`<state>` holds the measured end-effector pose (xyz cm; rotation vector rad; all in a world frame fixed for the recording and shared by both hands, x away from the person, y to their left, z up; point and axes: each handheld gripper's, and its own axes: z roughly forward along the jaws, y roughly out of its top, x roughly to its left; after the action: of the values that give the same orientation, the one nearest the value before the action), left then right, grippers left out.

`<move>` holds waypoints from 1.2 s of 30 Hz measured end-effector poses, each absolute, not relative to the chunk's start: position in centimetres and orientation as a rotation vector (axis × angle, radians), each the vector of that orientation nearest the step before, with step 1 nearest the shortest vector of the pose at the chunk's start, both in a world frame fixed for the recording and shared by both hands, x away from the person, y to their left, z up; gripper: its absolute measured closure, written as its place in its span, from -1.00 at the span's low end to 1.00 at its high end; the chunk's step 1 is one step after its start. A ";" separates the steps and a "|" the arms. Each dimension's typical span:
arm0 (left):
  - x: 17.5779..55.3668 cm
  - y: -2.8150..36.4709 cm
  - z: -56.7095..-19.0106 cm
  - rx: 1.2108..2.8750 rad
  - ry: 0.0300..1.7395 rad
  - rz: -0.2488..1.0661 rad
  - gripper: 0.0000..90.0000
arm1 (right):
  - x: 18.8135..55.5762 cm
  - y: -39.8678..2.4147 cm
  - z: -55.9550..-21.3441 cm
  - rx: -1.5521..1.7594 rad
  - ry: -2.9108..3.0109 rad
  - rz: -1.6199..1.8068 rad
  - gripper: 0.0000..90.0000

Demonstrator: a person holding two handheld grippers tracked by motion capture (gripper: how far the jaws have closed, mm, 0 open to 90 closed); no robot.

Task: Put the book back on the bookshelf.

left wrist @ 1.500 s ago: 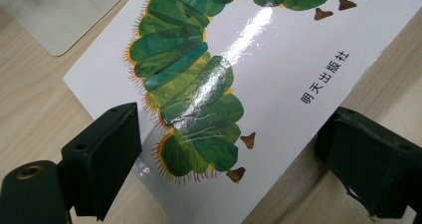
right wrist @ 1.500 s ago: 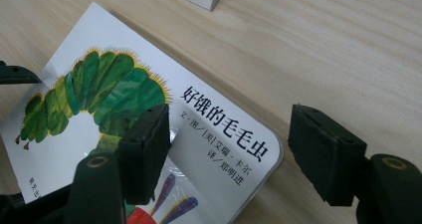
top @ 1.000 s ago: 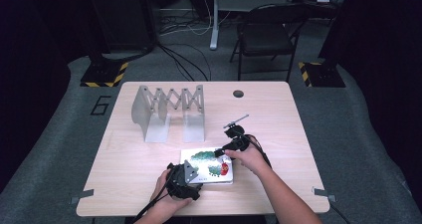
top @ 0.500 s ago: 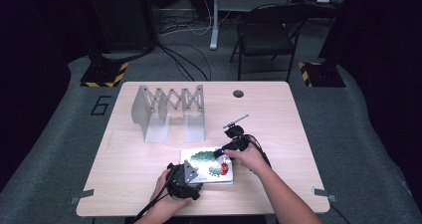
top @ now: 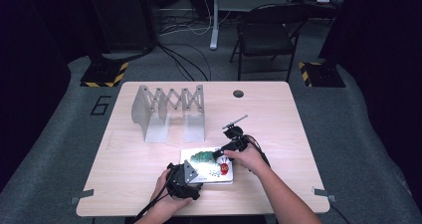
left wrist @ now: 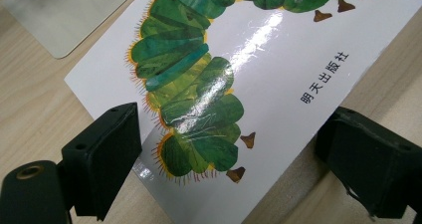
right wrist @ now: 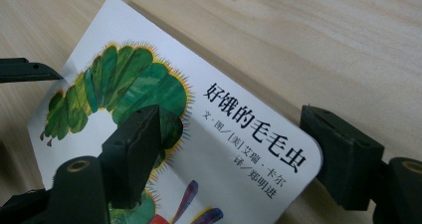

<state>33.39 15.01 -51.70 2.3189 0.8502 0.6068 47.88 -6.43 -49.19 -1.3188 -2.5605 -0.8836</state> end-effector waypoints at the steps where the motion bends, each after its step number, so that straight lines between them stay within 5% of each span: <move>1: 33.4 15.0 -51.7 2.317 0.849 0.604 -0.76 | 47.9 -6.4 -49.2 -1.319 -2.560 -0.884 -0.45; 36: 33.7 15.2 -51.7 2.317 0.921 0.600 -0.88 | 47.2 -5.9 -48.7 -1.327 -2.617 -0.863 -0.45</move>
<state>33.75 15.16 -51.73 2.3173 0.9214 0.6005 47.22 -5.89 -48.65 -1.3275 -2.6173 -0.8633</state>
